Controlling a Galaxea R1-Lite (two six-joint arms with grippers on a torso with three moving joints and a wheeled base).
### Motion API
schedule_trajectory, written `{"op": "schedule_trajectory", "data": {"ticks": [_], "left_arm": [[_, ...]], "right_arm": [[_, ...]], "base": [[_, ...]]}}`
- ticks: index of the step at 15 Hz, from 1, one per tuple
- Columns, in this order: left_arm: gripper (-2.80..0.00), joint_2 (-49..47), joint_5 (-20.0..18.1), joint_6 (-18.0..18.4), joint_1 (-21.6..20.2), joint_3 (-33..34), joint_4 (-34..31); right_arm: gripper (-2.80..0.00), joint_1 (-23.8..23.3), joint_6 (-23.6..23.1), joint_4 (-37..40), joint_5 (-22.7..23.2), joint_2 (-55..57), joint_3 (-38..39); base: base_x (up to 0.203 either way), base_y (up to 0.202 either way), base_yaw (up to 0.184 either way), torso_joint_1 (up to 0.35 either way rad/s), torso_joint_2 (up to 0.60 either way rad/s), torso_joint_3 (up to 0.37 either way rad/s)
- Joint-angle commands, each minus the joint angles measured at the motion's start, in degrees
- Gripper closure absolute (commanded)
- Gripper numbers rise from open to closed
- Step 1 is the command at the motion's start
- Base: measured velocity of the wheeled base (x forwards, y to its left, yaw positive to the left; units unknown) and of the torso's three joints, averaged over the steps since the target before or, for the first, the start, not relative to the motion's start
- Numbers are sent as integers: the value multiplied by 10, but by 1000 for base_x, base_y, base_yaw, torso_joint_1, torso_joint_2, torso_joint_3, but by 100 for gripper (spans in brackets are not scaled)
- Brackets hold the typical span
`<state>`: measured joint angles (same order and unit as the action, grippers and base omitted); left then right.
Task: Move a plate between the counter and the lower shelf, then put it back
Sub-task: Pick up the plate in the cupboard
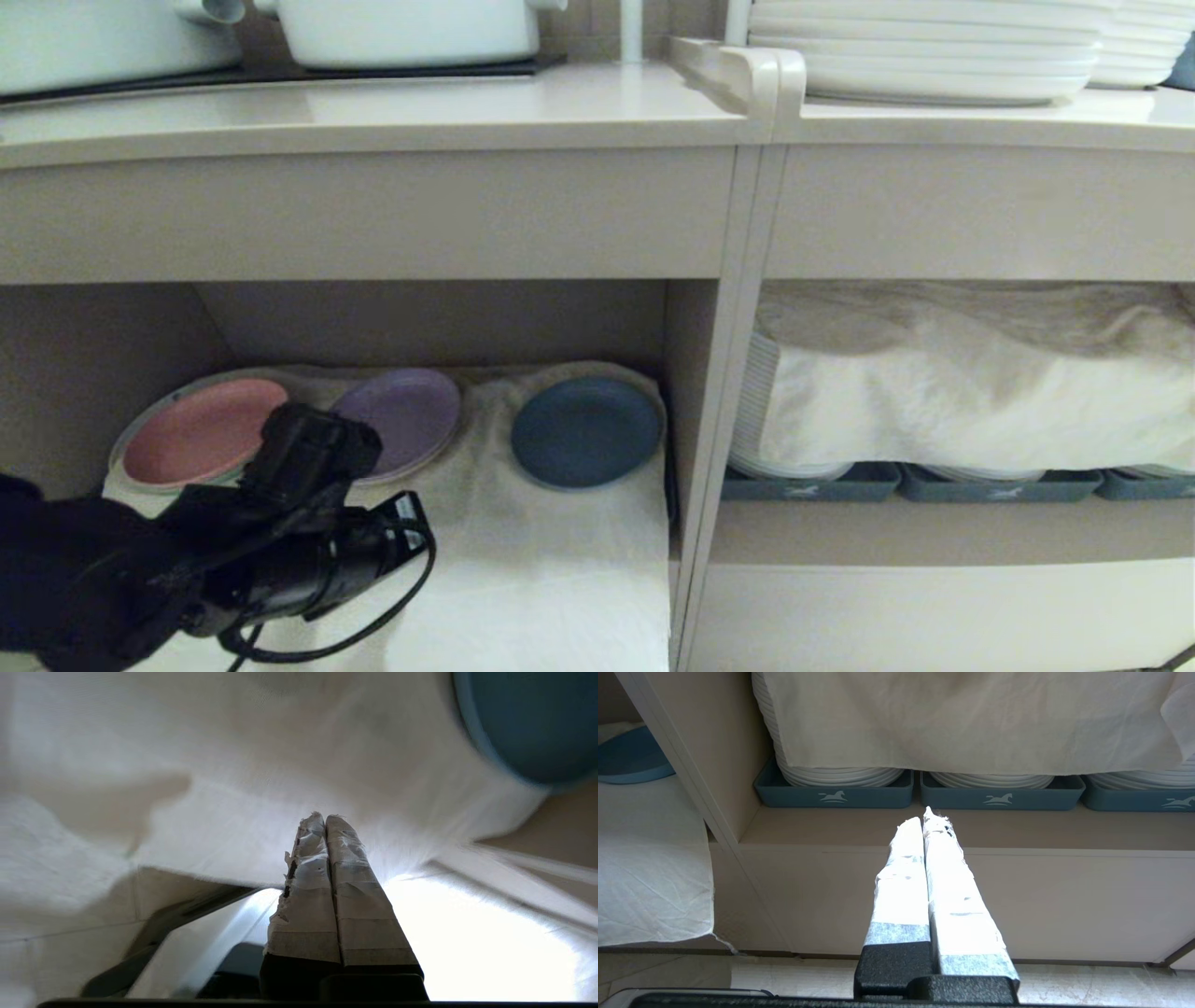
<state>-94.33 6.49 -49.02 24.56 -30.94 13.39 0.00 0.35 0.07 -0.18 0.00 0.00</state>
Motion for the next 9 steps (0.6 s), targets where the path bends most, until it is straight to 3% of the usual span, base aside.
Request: {"op": "schedule_trajectory", "data": {"ticks": [1,6,9], "left_arm": [[0,48,9,5,8,24,1],[0,113,55,28,17,87,1],[0,144,61,29,17,104,-2]], "right_arm": [[0,0,0,0,0,0,0],[0,0,0,0,0,0,0],[0,0,0,-1,0,0,0]], "base": [[0,0,0,0,0,0],[0,0,0,0,0,0],[0,0,0,0,0,0]]}}
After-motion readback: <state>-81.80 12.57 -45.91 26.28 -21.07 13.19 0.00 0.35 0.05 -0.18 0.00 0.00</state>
